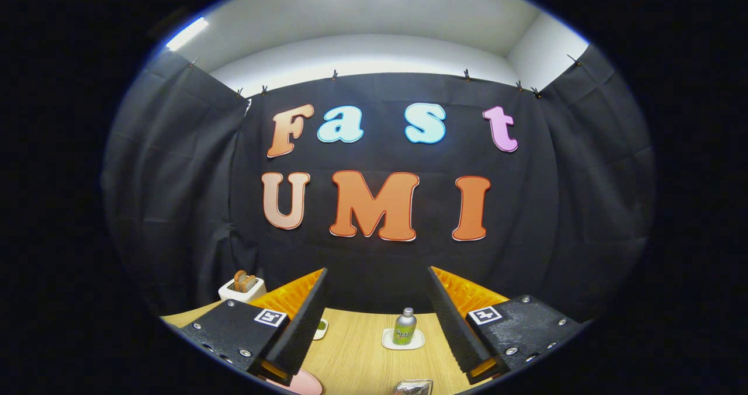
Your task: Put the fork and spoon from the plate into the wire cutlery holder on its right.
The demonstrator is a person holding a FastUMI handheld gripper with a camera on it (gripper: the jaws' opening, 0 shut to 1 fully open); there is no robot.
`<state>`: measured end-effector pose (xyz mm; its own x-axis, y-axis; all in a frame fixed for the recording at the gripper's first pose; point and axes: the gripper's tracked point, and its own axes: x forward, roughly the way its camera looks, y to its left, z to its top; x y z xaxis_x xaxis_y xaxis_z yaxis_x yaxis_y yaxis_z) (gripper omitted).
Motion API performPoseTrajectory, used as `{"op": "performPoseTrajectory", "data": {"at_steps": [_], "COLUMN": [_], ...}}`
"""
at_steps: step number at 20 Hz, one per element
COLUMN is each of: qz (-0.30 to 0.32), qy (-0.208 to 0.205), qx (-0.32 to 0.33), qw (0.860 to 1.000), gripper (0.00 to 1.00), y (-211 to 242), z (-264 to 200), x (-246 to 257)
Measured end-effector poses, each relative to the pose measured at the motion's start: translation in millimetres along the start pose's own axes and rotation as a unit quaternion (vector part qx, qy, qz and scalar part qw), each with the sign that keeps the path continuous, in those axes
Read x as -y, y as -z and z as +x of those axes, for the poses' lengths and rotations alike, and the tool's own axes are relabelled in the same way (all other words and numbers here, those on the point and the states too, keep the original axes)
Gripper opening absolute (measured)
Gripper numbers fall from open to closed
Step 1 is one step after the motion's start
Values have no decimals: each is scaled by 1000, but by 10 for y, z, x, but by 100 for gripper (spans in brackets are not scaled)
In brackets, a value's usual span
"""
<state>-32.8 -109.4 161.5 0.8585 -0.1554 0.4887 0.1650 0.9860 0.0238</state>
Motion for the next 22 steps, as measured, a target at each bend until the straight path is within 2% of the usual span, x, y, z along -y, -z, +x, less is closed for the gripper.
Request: {"op": "performPoseTrajectory", "data": {"at_steps": [10,22], "qz": [-18,-27], "qy": [-14,-11], "qx": [42,53], "qw": [999,998], "gripper": [98,99], "y": [-243,-266], "z": [-14,-69], "x": [-121,-41]}}
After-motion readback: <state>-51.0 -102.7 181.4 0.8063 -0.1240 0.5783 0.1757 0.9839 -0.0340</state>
